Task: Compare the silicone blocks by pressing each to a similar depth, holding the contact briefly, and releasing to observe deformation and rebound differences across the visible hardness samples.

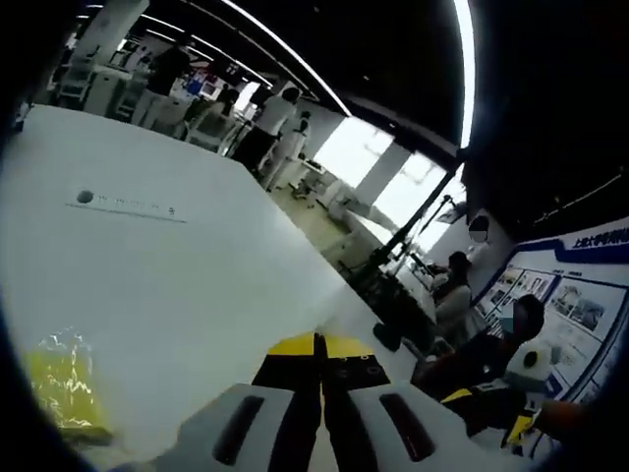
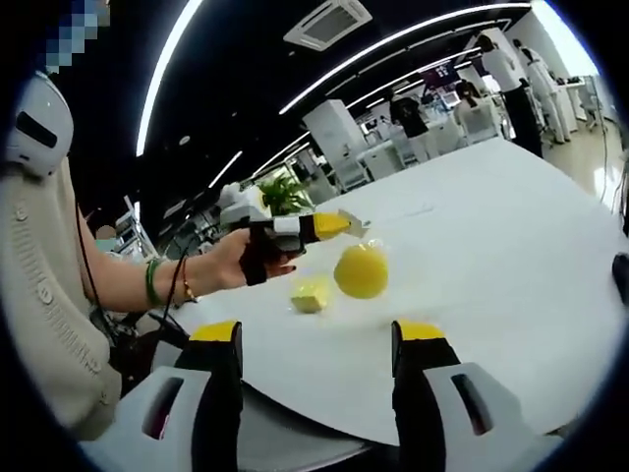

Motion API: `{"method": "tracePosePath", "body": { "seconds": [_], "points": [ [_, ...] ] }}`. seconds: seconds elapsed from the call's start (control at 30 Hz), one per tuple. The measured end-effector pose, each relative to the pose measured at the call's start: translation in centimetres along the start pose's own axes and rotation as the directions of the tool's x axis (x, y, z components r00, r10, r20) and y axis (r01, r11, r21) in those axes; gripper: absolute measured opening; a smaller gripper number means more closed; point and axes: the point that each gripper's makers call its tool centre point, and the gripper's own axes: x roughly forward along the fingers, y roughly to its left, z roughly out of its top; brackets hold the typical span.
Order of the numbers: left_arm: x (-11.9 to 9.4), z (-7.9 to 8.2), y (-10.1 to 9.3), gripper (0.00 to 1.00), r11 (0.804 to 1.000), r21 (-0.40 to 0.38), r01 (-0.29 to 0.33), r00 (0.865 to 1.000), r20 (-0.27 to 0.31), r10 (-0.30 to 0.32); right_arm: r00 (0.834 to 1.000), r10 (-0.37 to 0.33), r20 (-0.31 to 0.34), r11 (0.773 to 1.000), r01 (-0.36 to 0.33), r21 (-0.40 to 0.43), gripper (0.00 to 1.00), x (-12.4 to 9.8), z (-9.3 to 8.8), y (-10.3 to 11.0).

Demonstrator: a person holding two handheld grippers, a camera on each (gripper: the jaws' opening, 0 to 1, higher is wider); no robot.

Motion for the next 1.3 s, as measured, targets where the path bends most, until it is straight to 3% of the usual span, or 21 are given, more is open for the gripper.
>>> {"method": "tracePosePath", "body": {
  "seconds": [0.17,0.33,0.57,0.83,0.97,1.13,1.23,1.3],
  "points": [
    [-2.9,1.6,-0.6,0.0,1.0,0.018,0.002,0.999,0.034,-0.002,0.999,0.029,-0.014,0.998,-0.03,-0.058,0.56,0.6,1.0,0.8],
    [-6.4,3.7,-1.5,0.0,0.995,0.096,-0.007,0.997,0.072,0.0,0.996,0.078,-0.042,0.987,-0.083,-0.136,0.57,1.8,2.3,2.2],
    [-11.1,4.8,-1.9,0.0,0.986,0.167,-0.026,0.997,0.072,0.014,0.982,0.153,-0.114,0.951,-0.178,-0.253,0.58,4.5,4.0,4.6],
    [-15.3,5.2,-2.2,0.0,0.956,0.29,-0.04,0.999,0.045,0.028,0.95,0.229,-0.21,0.878,-0.295,-0.378,0.59,7.9,5.2,7.9],
    [-17.2,5.8,-2.5,0.0,0.948,0.316,-0.041,0.998,0.048,0.027,0.936,0.256,-0.243,0.844,-0.339,-0.415,0.59,9.3,5.9,9.2],
    [-18.9,7.2,-3.5,0.0,0.943,0.331,-0.02,0.997,0.075,-0.005,0.906,0.267,-0.327,0.78,-0.403,-0.479,0.6,11.5,6.4,10.6],
    [-19.4,8.1,-3.7,0.0,0.939,0.343,0.001,0.997,0.076,-0.029,0.889,0.282,-0.362,0.754,-0.439,-0.489,0.63,12.6,6.8,11.4],
    [-19.5,8.6,-4.0,0.0,0.929,0.371,0.012,0.996,0.077,-0.043,0.874,0.273,-0.402,0.72,-0.463,-0.517,0.65,13.6,7.1,11.7]
  ]
}}
